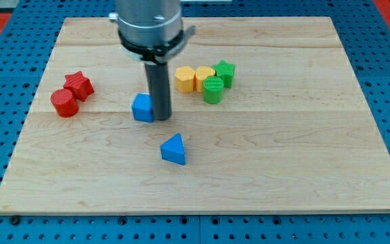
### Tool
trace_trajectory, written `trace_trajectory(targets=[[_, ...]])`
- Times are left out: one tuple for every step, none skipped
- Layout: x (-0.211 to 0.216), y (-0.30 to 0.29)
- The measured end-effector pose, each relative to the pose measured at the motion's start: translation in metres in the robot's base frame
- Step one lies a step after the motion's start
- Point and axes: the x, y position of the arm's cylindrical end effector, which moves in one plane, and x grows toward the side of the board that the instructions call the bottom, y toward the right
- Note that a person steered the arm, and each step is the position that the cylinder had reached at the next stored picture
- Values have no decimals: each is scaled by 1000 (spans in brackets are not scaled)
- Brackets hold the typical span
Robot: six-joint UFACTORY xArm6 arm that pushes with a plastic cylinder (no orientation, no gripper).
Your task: Place the triangle at the bottom right side of red circle
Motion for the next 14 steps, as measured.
trace_trajectory(targets=[[-11,-52],[-10,-61],[66,13],[112,95],[107,116],[72,125],[84,183],[155,186],[138,140],[94,146],[54,70],[35,-41],[48,-70],[79,-38]])
